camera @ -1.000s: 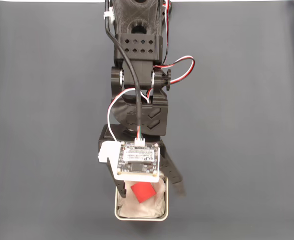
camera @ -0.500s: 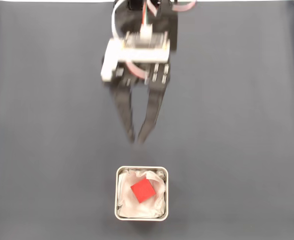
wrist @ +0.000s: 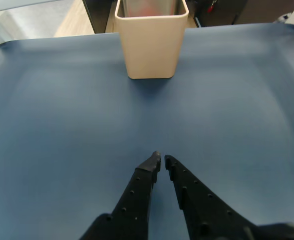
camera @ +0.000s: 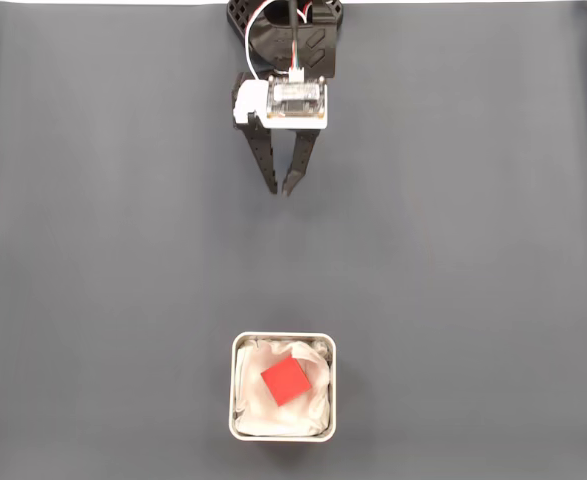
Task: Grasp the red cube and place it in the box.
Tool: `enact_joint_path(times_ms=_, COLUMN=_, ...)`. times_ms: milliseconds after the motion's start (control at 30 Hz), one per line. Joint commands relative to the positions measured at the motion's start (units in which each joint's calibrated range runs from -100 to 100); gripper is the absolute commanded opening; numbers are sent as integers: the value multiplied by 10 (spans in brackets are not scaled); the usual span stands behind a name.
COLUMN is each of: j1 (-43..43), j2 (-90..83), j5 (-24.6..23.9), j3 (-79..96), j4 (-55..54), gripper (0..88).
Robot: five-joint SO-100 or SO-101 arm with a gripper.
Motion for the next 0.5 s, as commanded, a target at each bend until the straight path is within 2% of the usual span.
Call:
enact_joint_path(times_ms=0, j1=-2, j2=-43, j5=7, j3=15, j4=123, gripper=0)
enact_joint_path(times_ms=200, j1=1, j2=-43, j5=3, j3=16, j4=262, gripper=0)
enact_joint_path(times_ms=467, j1=3, j2=-43, j5=-5, j3=16, j4=283, gripper=0)
